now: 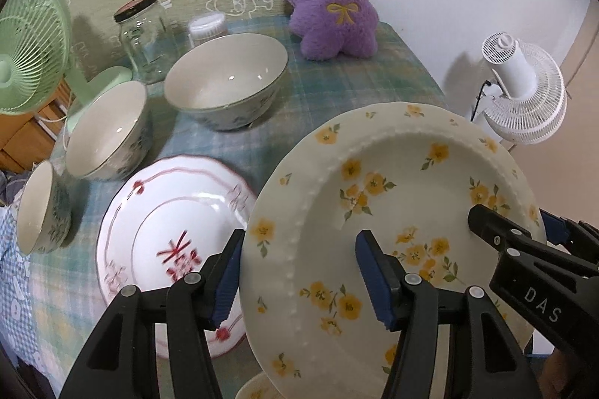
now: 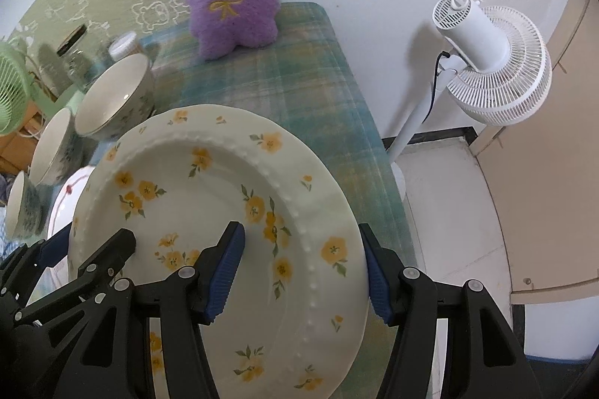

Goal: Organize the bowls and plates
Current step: 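Lower the held plate onto the smaller yellow-flowered plate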

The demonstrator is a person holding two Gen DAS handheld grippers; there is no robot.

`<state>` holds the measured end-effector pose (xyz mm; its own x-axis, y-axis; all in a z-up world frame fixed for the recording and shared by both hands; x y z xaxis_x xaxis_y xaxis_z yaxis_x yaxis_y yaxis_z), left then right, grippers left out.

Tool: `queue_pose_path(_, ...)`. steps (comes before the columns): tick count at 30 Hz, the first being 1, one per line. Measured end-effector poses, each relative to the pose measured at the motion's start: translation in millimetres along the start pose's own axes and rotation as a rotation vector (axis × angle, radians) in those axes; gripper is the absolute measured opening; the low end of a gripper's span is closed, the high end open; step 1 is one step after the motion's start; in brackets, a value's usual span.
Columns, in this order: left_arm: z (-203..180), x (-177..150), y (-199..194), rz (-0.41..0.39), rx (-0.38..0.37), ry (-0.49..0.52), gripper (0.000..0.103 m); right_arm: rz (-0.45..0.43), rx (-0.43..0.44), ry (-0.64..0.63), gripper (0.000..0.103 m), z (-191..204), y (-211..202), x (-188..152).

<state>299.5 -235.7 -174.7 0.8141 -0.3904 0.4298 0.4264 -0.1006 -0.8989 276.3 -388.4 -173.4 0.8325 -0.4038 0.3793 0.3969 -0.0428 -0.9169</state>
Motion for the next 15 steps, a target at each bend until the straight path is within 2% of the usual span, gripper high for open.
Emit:
queue_pose_path(9, 9.9, -47.6, -26.1, -0.016, 0.03, -0.007, 0.06, 0.01, 0.015, 0.005, 0.064, 10.0, -20.6, -55.6)
queue_pose_path(15, 6.4, -87.6, -31.8, 0.01, 0.024, -0.012, 0.06, 0.03, 0.007, 0.011, 0.064, 6.6, -24.5, -96.2)
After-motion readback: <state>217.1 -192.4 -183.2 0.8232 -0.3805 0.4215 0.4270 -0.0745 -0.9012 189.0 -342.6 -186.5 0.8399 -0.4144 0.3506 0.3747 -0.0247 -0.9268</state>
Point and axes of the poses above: each gripper's, at about its wrist camera, not at the fingertips, and y roughly the way its jaws point, z to its left, x to its top, the point moved 9 cm from there along y, roughly the way its jaws point, and after that the axes turned 10 degrees about y, right-handed, at the moved point
